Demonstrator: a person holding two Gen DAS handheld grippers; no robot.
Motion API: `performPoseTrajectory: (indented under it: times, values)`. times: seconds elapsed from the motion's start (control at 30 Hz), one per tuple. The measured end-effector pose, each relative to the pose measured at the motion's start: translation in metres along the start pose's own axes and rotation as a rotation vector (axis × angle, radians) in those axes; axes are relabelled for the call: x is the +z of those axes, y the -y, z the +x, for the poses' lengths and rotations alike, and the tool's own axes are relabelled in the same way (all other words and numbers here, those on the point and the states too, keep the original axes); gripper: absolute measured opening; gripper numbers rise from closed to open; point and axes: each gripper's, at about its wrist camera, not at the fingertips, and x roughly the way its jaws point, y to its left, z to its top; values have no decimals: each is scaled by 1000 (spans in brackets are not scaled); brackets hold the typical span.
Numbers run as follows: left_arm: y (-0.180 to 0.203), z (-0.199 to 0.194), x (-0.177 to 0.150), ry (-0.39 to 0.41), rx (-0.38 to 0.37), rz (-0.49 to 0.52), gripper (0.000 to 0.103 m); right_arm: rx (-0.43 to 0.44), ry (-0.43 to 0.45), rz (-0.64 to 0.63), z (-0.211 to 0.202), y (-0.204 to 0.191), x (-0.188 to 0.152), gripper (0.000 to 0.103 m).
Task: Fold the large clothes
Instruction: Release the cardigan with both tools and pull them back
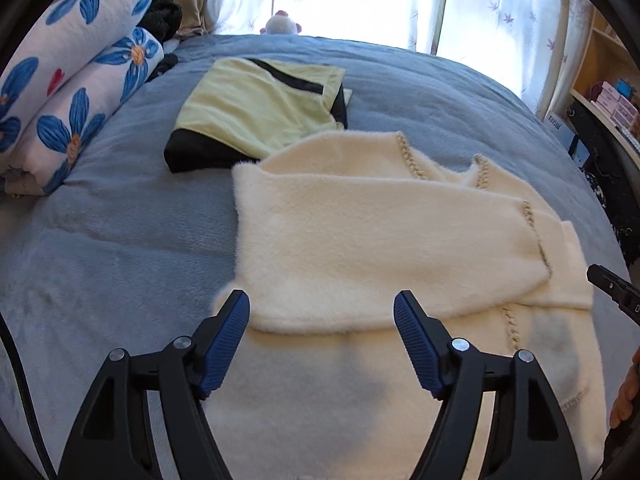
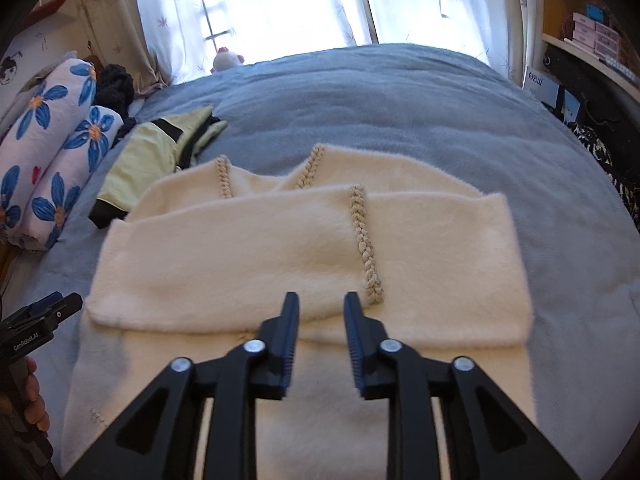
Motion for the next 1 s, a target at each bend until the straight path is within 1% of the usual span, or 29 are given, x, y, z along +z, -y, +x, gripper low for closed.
performPoseTrajectory:
  times: [0.07,0.17,0.27,0.5,0.73,0.9,1.0]
  values:
    - [4,-18,-4,17,-1,10,74,-10,29,-12,-20,-3,-3,34]
    - [9,-40,-9,32,-6,21,74,-19,54,-31,-46,-8,-8,35]
    - [13,-59,-16,42,-1,33,75,-41,66,-43,-64,-10,-14,35]
    - [19,-88,-36,34,9,48,76,-77,44,-48,-89,-10,-35,35]
    - [21,-113,-62,27,27,61,76,-75,29,-25,-113,-1,-63,35]
    - [18,-129,-84,29,39,77,76,-82,38,-28,-133,8,-86,35]
    - [14,-138,-95,29,45,79,76,-69,42,-24,-145,14,-100,35]
